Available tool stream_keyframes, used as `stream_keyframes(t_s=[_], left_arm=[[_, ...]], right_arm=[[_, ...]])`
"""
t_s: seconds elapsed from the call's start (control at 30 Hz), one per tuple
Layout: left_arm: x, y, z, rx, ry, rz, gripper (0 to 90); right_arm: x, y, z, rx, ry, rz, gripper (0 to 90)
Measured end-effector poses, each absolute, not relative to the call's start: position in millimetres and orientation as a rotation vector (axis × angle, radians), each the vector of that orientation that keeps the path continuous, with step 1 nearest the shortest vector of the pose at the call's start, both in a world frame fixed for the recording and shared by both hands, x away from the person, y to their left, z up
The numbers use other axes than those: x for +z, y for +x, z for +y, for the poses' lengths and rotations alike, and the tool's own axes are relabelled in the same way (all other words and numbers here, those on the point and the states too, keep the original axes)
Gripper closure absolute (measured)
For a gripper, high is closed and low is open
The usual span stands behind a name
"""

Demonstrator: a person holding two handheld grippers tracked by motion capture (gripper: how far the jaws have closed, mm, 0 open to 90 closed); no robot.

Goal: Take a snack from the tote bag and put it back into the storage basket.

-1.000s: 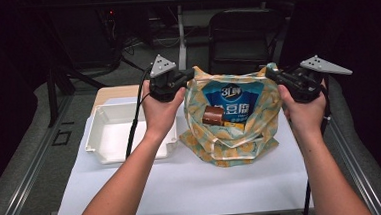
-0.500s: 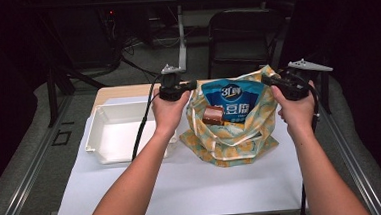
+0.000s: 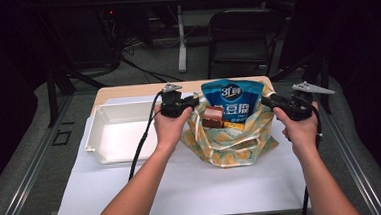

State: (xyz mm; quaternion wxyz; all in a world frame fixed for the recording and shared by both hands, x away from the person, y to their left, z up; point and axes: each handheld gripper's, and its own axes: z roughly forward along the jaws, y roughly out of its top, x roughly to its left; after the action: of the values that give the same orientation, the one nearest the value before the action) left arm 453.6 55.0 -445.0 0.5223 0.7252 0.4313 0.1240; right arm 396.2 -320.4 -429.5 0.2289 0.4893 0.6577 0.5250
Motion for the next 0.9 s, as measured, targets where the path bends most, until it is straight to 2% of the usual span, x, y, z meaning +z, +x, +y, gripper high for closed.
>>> stream_keyframes(t_s=[0.17, 0.23, 0.37, 0.43, 0.5, 0.57, 0.63, 0.7, 0.83, 0.9], left_arm=[[-432, 431, 72, 0.351, 1.692, 1.003, 45.0], [-431, 421, 76, 0.363, 1.674, 0.985, 41.0], [-441, 413, 73, 0.306, 1.682, 0.994, 34.4], [-447, 411, 67, 0.354, 1.736, 0.99, 32.9], [-452, 409, 64, 0.34, 1.742, 0.981, 32.4], [-456, 409, 62, 0.308, 1.748, 0.976, 34.8], [-460, 410, 59, 0.287, 1.79, 0.978, 39.3], [-465, 410, 55, 0.27, 1.808, 0.988, 44.7], [-474, 408, 46, 0.257, 1.864, 0.978, 57.1], [-480, 406, 42, 0.267, 1.899, 0.977, 64.5]], right_arm=[[-424, 373, -331, 1.428, 1.344, 1.745, 37.5], [-426, 368, -333, 1.432, 1.388, 1.708, 31.5], [-431, 368, -327, 1.436, 1.453, 1.717, 20.0], [-436, 371, -319, 1.44, 1.484, 1.721, 18.2], [-441, 374, -311, 1.442, 1.503, 1.736, 18.5], [-447, 376, -303, 1.422, 1.493, 1.763, 25.8], [-453, 376, -297, 1.384, 1.479, 1.778, 41.9], [-458, 377, -294, 1.403, 1.468, 1.816, 51.9], [-467, 377, -287, 1.313, 1.463, 1.847, 83.1], [-470, 377, -289, 1.294, 1.462, 1.846, 90.0]])
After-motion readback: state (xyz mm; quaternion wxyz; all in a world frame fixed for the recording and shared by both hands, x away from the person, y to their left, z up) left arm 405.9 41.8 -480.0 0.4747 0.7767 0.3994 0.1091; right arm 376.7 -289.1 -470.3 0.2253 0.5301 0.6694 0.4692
